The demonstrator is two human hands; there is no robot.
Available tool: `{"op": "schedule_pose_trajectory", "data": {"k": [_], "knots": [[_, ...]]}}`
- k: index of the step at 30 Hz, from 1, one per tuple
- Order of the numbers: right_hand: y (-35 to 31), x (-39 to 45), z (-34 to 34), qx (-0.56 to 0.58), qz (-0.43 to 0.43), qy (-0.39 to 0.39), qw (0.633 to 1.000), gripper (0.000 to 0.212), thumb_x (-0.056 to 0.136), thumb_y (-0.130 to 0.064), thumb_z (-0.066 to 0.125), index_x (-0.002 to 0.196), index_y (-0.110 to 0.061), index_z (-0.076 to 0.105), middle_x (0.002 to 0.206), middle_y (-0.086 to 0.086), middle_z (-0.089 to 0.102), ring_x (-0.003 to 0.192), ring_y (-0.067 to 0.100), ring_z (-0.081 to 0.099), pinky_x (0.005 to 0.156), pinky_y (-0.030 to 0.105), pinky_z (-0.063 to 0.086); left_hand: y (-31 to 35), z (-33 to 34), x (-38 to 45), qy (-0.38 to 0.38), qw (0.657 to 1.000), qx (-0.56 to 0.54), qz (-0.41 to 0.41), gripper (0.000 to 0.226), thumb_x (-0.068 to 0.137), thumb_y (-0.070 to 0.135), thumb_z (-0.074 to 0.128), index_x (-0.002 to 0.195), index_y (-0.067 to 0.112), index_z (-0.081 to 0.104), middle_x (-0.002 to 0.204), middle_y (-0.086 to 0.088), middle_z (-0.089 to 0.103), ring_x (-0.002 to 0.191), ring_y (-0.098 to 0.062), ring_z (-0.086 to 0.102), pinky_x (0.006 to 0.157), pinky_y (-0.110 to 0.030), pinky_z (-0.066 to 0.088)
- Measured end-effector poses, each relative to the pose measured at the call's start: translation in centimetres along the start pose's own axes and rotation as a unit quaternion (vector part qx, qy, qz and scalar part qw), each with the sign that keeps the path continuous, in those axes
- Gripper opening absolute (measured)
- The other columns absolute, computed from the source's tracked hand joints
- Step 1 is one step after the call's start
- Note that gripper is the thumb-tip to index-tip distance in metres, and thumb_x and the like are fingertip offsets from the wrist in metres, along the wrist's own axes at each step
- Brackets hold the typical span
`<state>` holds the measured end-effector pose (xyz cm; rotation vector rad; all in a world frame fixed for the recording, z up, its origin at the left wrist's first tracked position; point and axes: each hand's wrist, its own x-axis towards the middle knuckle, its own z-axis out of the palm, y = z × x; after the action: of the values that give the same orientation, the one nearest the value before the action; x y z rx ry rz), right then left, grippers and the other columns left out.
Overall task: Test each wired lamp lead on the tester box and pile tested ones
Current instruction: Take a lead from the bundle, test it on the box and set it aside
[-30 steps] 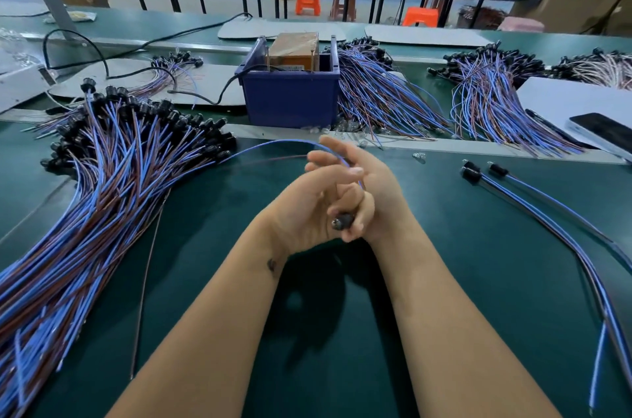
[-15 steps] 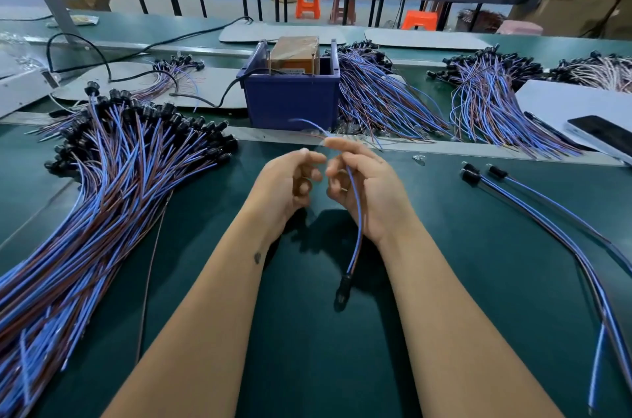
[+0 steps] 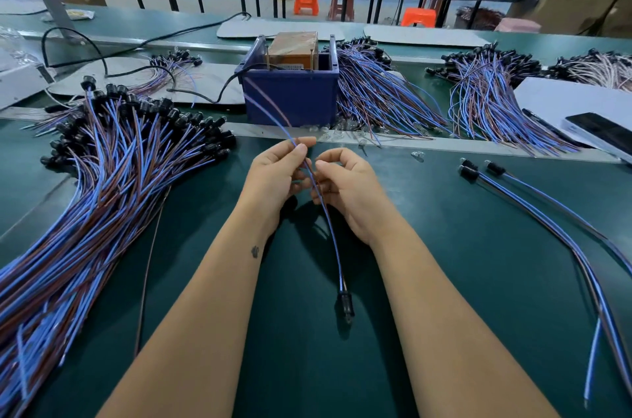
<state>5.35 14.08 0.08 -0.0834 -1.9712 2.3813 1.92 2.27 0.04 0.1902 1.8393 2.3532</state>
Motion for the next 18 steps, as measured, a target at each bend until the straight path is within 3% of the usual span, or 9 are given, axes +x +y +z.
{"op": "schedule_pose_trajectory", "data": {"k": [3,6,9,11,14,18], "knots": [[0.2,-0.1,0.5,-0.06,-0.022,0.008,0.998,0.013,0.098,-0.006,0.051,0.087,-0.012,0.052,0.063,0.002,0.064,0.057,0.02,0.057,0.047,0.023,0.047,-0.4,0.4,-0.1,-0.003,0.999,0.048,0.012,0.023,0.102,0.016,0.05,0.112,0.025,0.069,0.074,-0.007,0.056,0.059,-0.015,0.052,0.059,-0.029,0.052],[0.3,-0.2,0.7,-0.089,-0.045,0.022,0.995,0.011,0.098,-0.005,0.051,0.089,-0.009,0.056,0.06,0.003,0.061,0.052,0.016,0.053,0.044,0.022,0.043,-0.7,0.5,0.0,-0.002,0.997,0.079,0.022,0.025,0.103,0.018,0.05,0.121,0.021,0.067,0.06,-0.001,0.055,0.053,-0.016,0.049,0.059,-0.033,0.049],[0.3,-0.2,0.5,-0.113,-0.061,0.046,0.991,0.013,0.097,-0.004,0.052,0.088,-0.008,0.06,0.053,-0.001,0.058,0.043,0.007,0.05,0.043,0.018,0.04,-0.9,0.2,0.2,0.018,0.993,0.117,0.032,0.022,0.102,0.02,0.051,0.114,0.024,0.069,0.059,0.006,0.056,0.061,-0.018,0.051,0.07,-0.04,0.052],[0.3,-0.3,0.3,-0.118,-0.062,0.059,0.989,0.014,0.097,-0.005,0.053,0.087,-0.009,0.062,0.054,-0.002,0.059,0.043,0.005,0.05,0.043,0.018,0.041,-1.0,0.0,0.4,0.032,0.988,0.145,0.046,0.021,0.101,0.022,0.051,0.105,0.031,0.07,0.057,0.01,0.053,0.062,-0.014,0.047,0.066,-0.031,0.05],[0.3,-0.2,0.2,-0.115,-0.052,0.063,0.99,0.014,0.096,-0.007,0.053,0.086,-0.011,0.062,0.055,-0.003,0.061,0.045,0.006,0.051,0.045,0.019,0.042,-1.0,-0.4,0.3,0.051,0.978,0.186,0.072,0.021,0.101,0.024,0.05,0.101,0.035,0.068,0.049,0.011,0.056,0.045,-0.001,0.039,0.048,-0.012,0.036],[0.2,-0.2,0.2,-0.097,-0.044,0.064,0.992,0.014,0.096,-0.009,0.053,0.087,-0.014,0.062,0.054,-0.005,0.059,0.046,0.006,0.049,0.046,0.019,0.041,-0.9,-0.7,0.4,0.045,0.977,0.197,0.073,0.022,0.1,0.025,0.05,0.105,0.036,0.069,0.048,0.01,0.053,0.045,-0.001,0.04,0.047,-0.011,0.036]]}}
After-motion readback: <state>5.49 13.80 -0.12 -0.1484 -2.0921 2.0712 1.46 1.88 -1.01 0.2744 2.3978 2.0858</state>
